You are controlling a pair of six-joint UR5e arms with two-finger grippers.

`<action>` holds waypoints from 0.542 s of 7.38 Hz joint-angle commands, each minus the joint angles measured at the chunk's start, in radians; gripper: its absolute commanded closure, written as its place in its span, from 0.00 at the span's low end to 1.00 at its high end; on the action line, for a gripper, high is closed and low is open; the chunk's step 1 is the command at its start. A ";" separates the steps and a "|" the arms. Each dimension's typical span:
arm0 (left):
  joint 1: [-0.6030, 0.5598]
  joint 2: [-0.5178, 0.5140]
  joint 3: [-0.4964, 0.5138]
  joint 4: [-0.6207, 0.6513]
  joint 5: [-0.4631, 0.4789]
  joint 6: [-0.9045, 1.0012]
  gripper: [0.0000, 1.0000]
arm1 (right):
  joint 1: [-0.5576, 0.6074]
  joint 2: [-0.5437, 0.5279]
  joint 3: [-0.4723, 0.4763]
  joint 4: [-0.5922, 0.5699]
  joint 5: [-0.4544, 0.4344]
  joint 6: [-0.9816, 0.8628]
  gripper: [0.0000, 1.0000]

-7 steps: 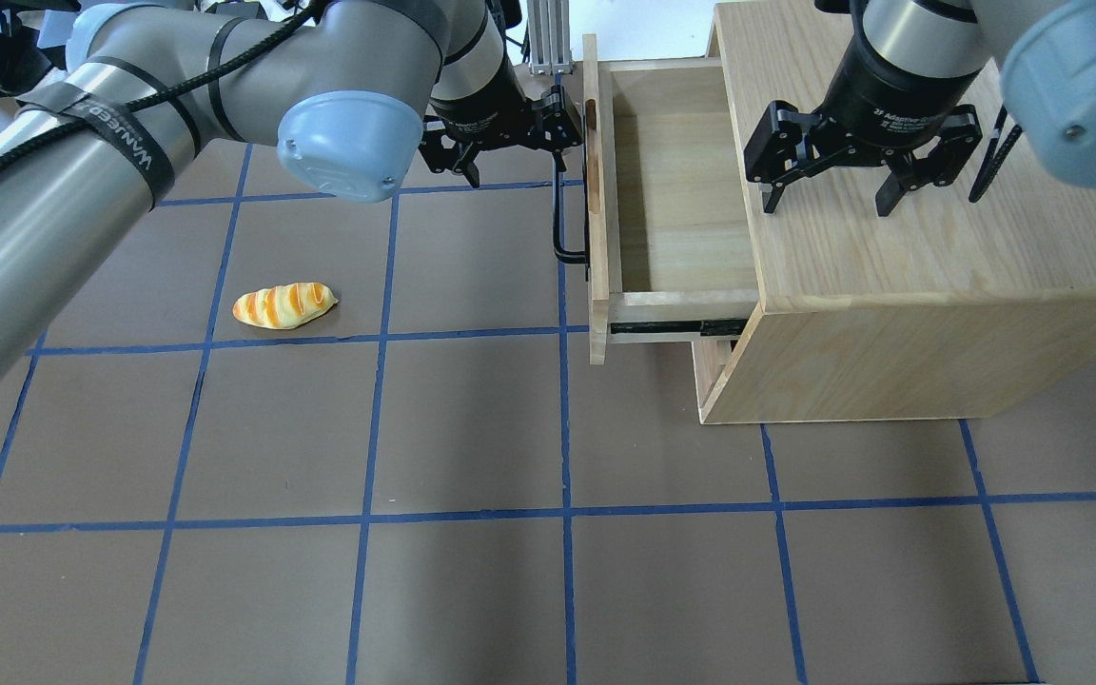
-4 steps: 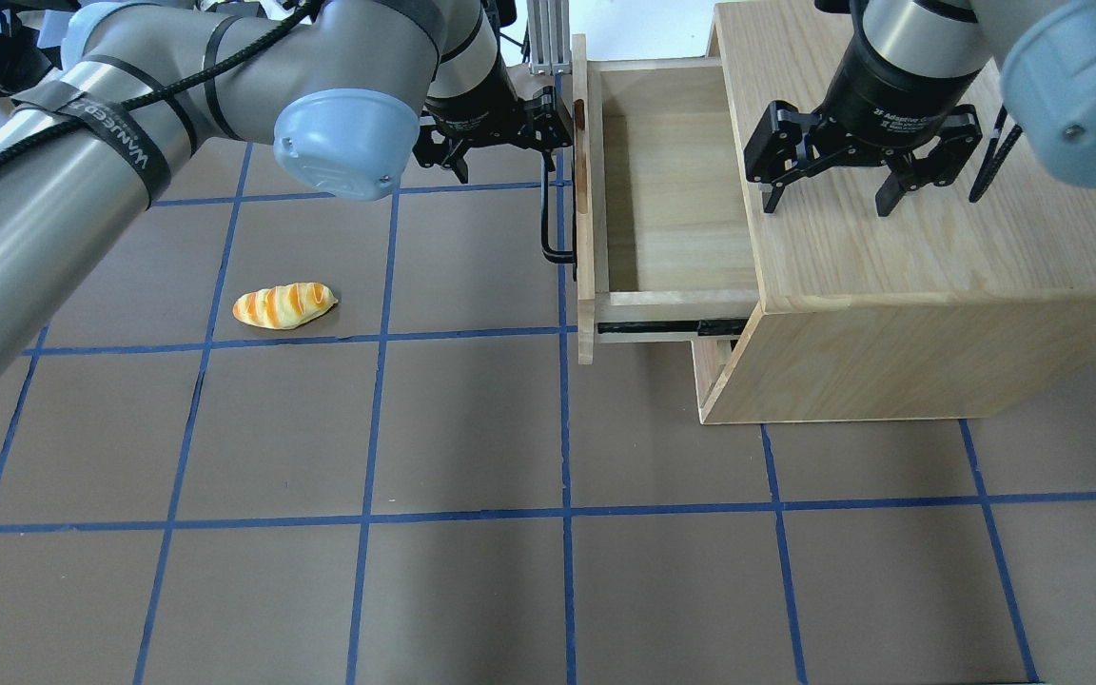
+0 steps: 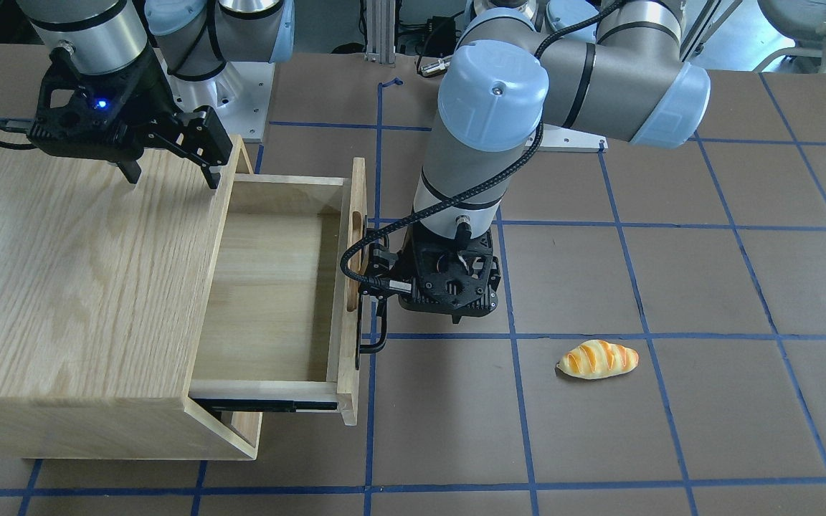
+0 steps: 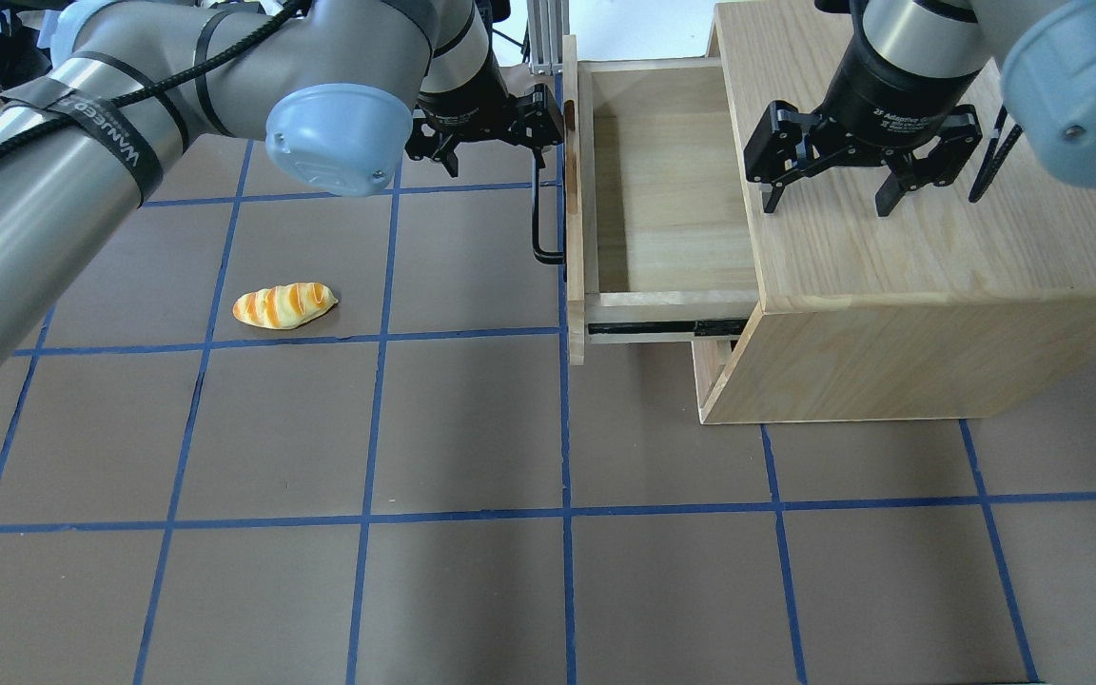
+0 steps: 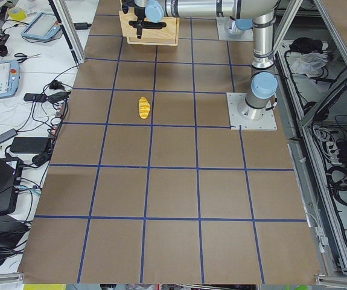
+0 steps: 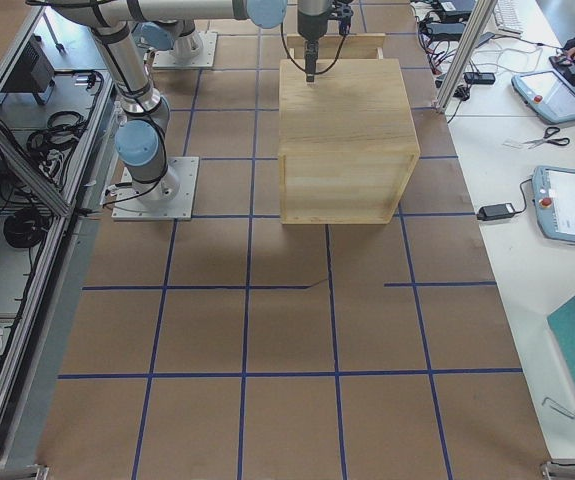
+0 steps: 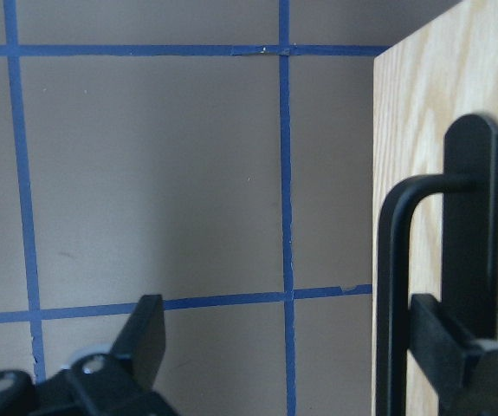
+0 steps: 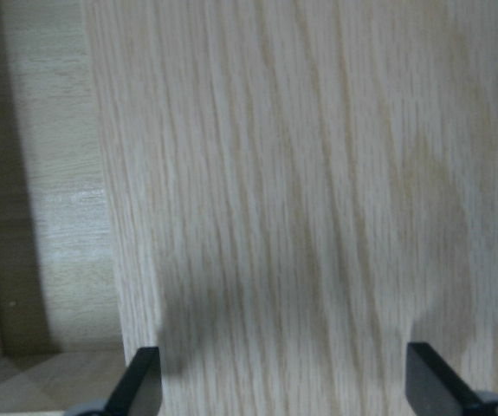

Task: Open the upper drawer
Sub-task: 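Keep pulling the drawer farther out with the left gripper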

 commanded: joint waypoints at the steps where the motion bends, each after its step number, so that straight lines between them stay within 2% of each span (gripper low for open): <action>1: 0.003 0.002 0.000 -0.003 0.011 0.016 0.00 | 0.000 0.000 0.000 0.000 0.000 0.000 0.00; 4: 0.023 0.005 -0.002 -0.003 0.025 0.073 0.00 | 0.000 0.000 0.000 0.000 0.000 0.000 0.00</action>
